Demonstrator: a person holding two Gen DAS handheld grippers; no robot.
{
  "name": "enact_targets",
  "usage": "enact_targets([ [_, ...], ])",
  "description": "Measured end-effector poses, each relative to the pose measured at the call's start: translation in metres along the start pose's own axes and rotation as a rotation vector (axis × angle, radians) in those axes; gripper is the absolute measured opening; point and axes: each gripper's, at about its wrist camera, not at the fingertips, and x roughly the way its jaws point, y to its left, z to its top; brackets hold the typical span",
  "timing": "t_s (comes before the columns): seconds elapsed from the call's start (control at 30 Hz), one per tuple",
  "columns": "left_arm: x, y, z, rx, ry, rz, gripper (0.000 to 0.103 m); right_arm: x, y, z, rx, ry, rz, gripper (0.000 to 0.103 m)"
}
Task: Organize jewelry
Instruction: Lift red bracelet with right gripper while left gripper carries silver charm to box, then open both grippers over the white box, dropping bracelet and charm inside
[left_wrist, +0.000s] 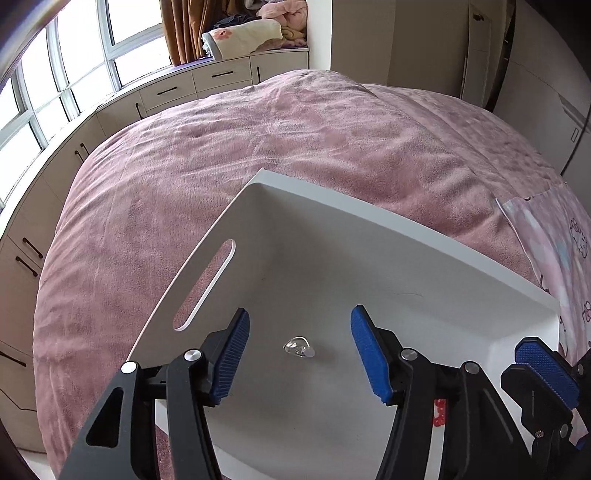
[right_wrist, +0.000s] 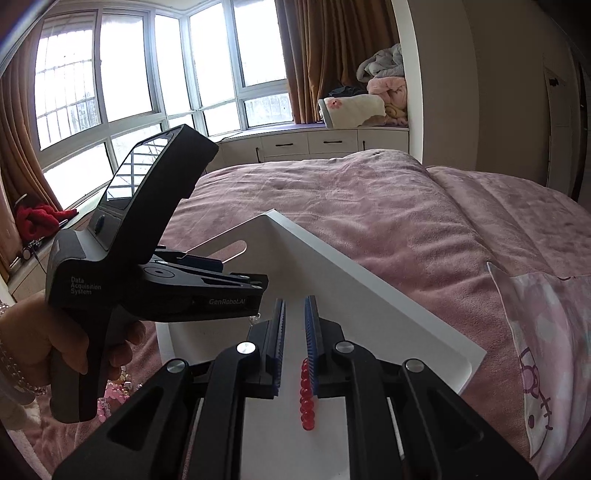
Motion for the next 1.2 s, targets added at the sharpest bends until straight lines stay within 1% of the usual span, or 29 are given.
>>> enact_targets([
  [0.03,-0.004,0.003,0.000,0.000,-0.012,0.014,0.070,-0.001,0.001,0.000,-0.004,-0.003,-0.006,0.013],
  [0.07,-0.008,0.006,0.000,0.000,-0.027,0.030,0.073,-0.002,0.001,0.000,-0.006,-0.009,-0.011,0.021],
  [0.1,-0.014,0.010,0.000,0.001,-0.043,0.050,0.082,-0.004,0.002,0.000,-0.008,-0.016,-0.015,0.031],
  [0.13,-0.021,0.014,0.000,0.001,-0.063,0.078,0.091,-0.006,0.002,0.000,-0.009,-0.027,-0.028,0.037],
  [0.17,-0.029,0.018,-0.001,0.000,-0.090,0.099,0.093,-0.009,0.003,0.000,-0.010,-0.041,-0.035,0.044],
  [0.23,-0.048,0.027,-0.002,-0.006,-0.140,0.107,0.093,-0.015,0.003,0.001,-0.006,-0.075,-0.032,0.046],
  [0.27,-0.057,0.032,-0.002,-0.011,-0.158,0.109,0.093,-0.018,0.004,0.002,-0.003,-0.094,-0.030,0.049],
  [0.33,-0.077,0.044,-0.006,-0.028,-0.204,0.119,0.095,-0.027,0.007,0.003,-0.003,-0.146,-0.029,0.061],
  [0.37,-0.087,0.049,-0.009,-0.035,-0.229,0.121,0.095,-0.031,0.010,0.003,-0.004,-0.176,-0.029,0.072],
  [0.4,-0.097,0.054,-0.012,-0.041,-0.253,0.121,0.096,-0.036,0.013,0.004,-0.005,-0.206,-0.025,0.078],
  [0.43,-0.108,0.060,-0.017,-0.044,-0.278,0.121,0.096,-0.041,0.016,0.004,-0.005,-0.238,-0.025,0.081],
  [0.5,-0.129,0.069,-0.028,-0.047,-0.328,0.131,0.096,-0.051,0.023,0.003,-0.004,-0.290,-0.031,0.095],
  [0.53,-0.139,0.073,-0.035,-0.047,-0.357,0.135,0.096,-0.056,0.026,0.002,-0.002,-0.320,-0.034,0.098],
  [0.63,-0.167,0.085,-0.058,-0.040,-0.414,0.162,0.100,-0.069,0.036,-0.002,0.010,-0.390,-0.025,0.098],
  [0.73,-0.186,0.098,-0.081,-0.047,-0.421,0.199,0.099,-0.079,0.047,-0.006,0.005,-0.424,0.002,0.098],
  [0.8,-0.198,0.110,-0.096,-0.063,-0.427,0.211,0.099,-0.082,0.057,-0.008,-0.015,-0.437,0.016,0.098],
  [0.93,-0.218,0.129,-0.125,-0.077,-0.422,0.237,0.100,-0.082,0.079,-0.012,-0.068,-0.429,0.056,0.098],
  [1.1,-0.241,0.144,-0.162,-0.076,-0.428,0.313,0.099,-0.083,0.108,-0.023,-0.161,-0.423,0.095,0.098],
  [1.2,-0.247,0.154,-0.185,-0.094,-0.422,0.332,0.099,-0.084,0.122,-0.029,-0.204,-0.424,0.123,0.098],
])
